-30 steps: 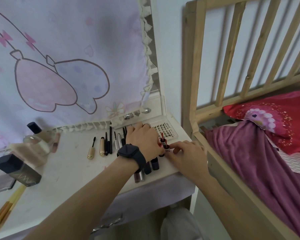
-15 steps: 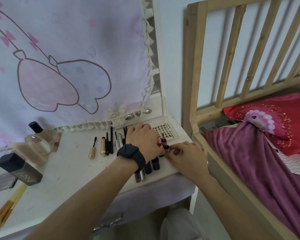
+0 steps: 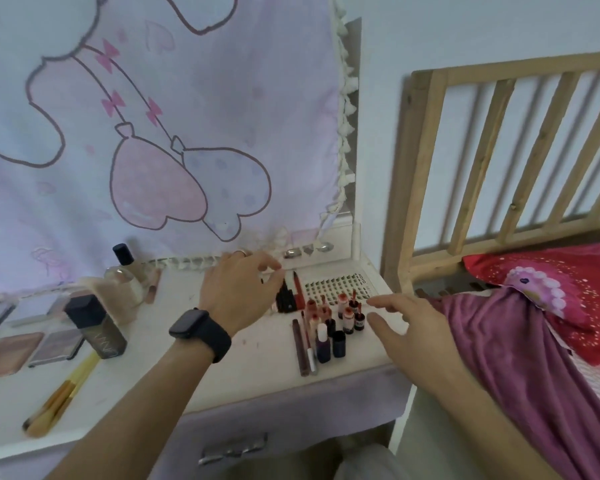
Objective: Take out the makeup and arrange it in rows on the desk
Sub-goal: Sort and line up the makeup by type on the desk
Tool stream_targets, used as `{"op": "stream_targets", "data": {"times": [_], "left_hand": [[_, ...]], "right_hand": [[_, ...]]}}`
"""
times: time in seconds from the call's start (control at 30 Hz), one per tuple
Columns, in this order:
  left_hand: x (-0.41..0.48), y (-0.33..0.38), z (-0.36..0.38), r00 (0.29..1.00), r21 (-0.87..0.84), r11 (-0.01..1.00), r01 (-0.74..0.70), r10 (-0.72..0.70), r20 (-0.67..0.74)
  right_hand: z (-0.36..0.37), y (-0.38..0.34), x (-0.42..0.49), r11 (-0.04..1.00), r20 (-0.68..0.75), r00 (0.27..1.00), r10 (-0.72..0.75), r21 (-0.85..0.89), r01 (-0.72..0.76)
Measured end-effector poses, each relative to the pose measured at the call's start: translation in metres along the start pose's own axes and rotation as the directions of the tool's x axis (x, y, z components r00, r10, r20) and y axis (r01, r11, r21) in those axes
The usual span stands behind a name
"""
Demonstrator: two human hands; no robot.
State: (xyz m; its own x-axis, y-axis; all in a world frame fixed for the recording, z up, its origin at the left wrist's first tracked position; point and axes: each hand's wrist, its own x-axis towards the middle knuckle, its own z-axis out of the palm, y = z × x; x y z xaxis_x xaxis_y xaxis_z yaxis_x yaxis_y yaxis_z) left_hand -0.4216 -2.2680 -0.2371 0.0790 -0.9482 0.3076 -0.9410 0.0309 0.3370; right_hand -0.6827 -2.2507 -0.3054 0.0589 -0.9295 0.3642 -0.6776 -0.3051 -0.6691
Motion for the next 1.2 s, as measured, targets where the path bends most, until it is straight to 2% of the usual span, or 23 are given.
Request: {"op": "stream_targets", "data": {"times": [0.07,0.2,0.33,0.43,0.6,0.7,0.83,1.2], "left_hand": [[-0.014,-0.03,0.001,0.997,-0.013,0.997,0.077,-0.077,-0.018],[-0.049,-0.089,0.012,0.973,0.024,0.973,0.228,-0.228,0.032],[-0.075,-0.134,0.023,0.945,0.065,0.947,0.316,-0.32,0.074],[-0.082,-0.157,0.028,0.936,0.136,0.939,0.317,-0.332,0.115],[-0.074,-0.173,0.033,0.971,0.187,0.962,0.2,-0.219,0.09],[-0.059,-0.178,0.036,0.978,0.196,0.967,0.164,-0.185,0.095],[-0.031,-0.188,0.041,0.962,0.209,0.956,0.207,-0.238,0.134],[0.014,-0.207,0.058,0.942,0.284,0.918,0.277,-0.318,0.107]], "right_hand": [[0.003,-0.025,-0.002,0.997,-0.002,0.997,-0.082,0.001,0.082],[0.032,-0.073,-0.011,0.97,0.052,0.969,-0.244,0.034,0.242],[0.081,-0.101,-0.021,0.94,0.223,0.914,-0.338,0.029,0.34],[0.122,-0.109,-0.022,0.916,0.352,0.862,-0.366,-0.028,0.4],[0.177,-0.111,-0.019,0.859,0.463,0.796,-0.39,-0.129,0.496],[0.194,-0.105,-0.02,0.839,0.434,0.798,-0.417,-0.154,0.522],[0.2,-0.098,-0.022,0.839,0.369,0.818,-0.442,-0.154,0.523],[0.204,-0.096,-0.021,0.856,0.351,0.833,-0.428,-0.14,0.498]]}}
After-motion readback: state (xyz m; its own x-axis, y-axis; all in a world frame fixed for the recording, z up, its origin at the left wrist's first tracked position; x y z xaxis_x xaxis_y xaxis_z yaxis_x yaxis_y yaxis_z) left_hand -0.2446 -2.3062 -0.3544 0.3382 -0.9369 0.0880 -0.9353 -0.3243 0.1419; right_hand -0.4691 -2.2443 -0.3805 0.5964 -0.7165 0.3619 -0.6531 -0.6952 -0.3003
